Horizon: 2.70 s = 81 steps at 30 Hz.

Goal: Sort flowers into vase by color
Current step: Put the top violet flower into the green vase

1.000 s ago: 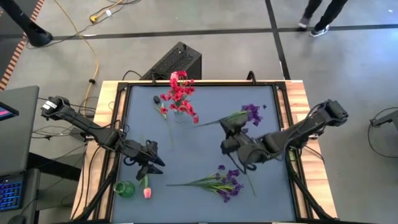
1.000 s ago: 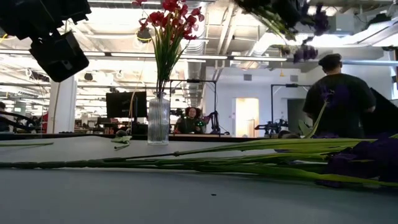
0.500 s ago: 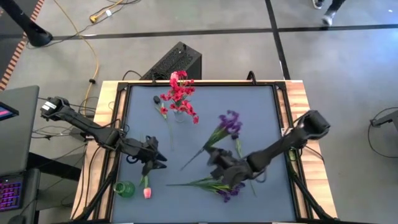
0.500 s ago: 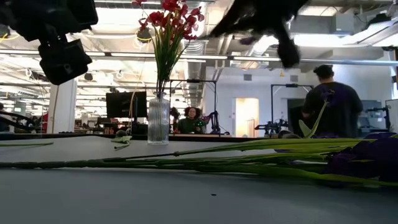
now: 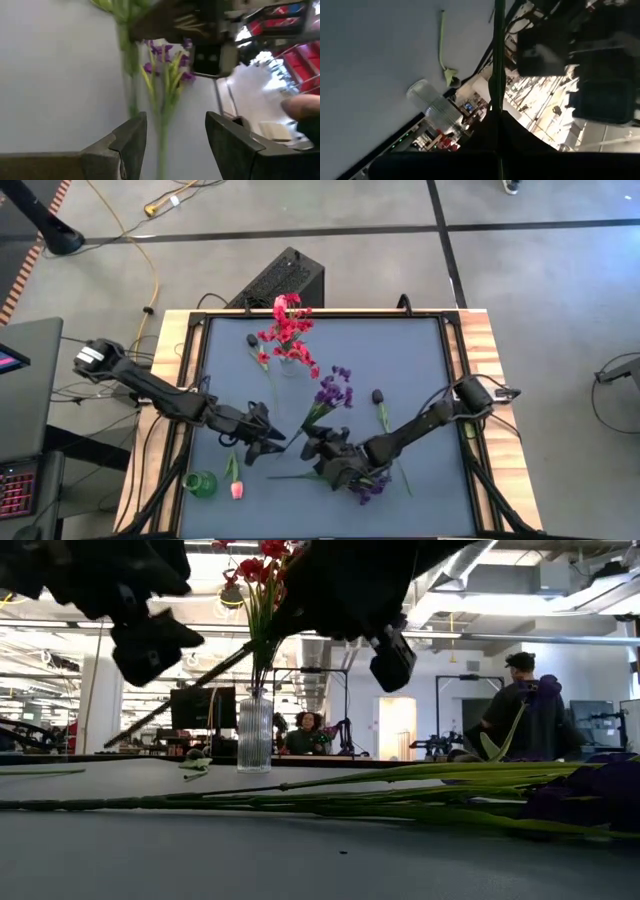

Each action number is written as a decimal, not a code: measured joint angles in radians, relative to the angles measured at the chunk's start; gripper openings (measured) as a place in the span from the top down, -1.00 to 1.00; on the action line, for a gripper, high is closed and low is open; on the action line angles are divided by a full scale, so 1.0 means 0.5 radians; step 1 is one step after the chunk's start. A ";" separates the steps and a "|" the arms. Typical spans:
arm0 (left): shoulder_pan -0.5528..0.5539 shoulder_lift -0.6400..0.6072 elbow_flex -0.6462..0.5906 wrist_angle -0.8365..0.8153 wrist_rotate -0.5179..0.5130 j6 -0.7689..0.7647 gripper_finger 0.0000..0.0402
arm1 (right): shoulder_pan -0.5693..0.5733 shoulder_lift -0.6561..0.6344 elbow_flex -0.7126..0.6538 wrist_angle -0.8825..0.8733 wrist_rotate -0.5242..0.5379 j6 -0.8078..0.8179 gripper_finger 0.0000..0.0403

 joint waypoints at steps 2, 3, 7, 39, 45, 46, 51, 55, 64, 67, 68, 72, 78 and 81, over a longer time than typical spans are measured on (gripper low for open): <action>0.036 0.059 0.001 0.058 0.009 0.066 0.05 | 0.000 -0.002 0.016 0.018 -0.024 -0.005 0.87; 0.055 0.074 0.000 0.063 0.010 0.086 0.05 | -0.002 -0.011 0.016 0.031 -0.026 -0.005 0.87; 0.128 0.125 0.009 0.080 0.017 0.169 0.05 | -0.002 -0.040 0.015 0.040 -0.025 -0.006 0.87; 0.355 0.133 0.027 0.080 0.287 0.285 0.05 | -0.043 -0.041 0.014 0.115 -0.123 0.122 0.85; 0.355 0.133 0.027 0.081 0.305 0.284 0.19 | -0.044 -0.041 0.014 0.140 -0.165 0.114 0.84; 0.355 0.133 0.027 0.081 0.305 0.286 0.25 | -0.045 -0.041 0.014 0.140 -0.167 0.114 0.84; 0.355 0.133 0.027 0.088 0.367 0.331 0.63 | -0.043 -0.041 0.014 0.137 -0.174 0.114 0.83; 0.355 0.133 0.027 0.090 0.401 0.354 0.95 | -0.041 -0.041 0.014 0.133 -0.174 0.114 0.79; 0.355 0.133 0.027 0.090 0.398 0.365 0.99 | -0.035 -0.041 0.014 0.140 -0.174 0.116 0.60; 0.355 0.133 0.027 0.090 0.392 0.368 1.00 | -0.033 -0.041 0.014 0.140 -0.173 0.154 0.48; 0.355 0.133 0.027 0.090 0.392 0.373 1.00 | -0.032 -0.041 0.014 0.140 -0.173 0.206 0.44; 0.355 0.132 0.027 0.090 0.393 0.382 1.00 | -0.018 -0.041 0.014 0.122 -0.171 0.692 0.24; 0.355 0.104 0.027 0.096 0.401 0.451 1.00 | 0.068 -0.041 0.014 -0.145 -0.169 1.425 -0.03; 0.355 0.044 0.027 0.097 0.458 0.509 1.00 | 0.122 -0.041 0.014 -0.324 -0.123 1.661 -0.09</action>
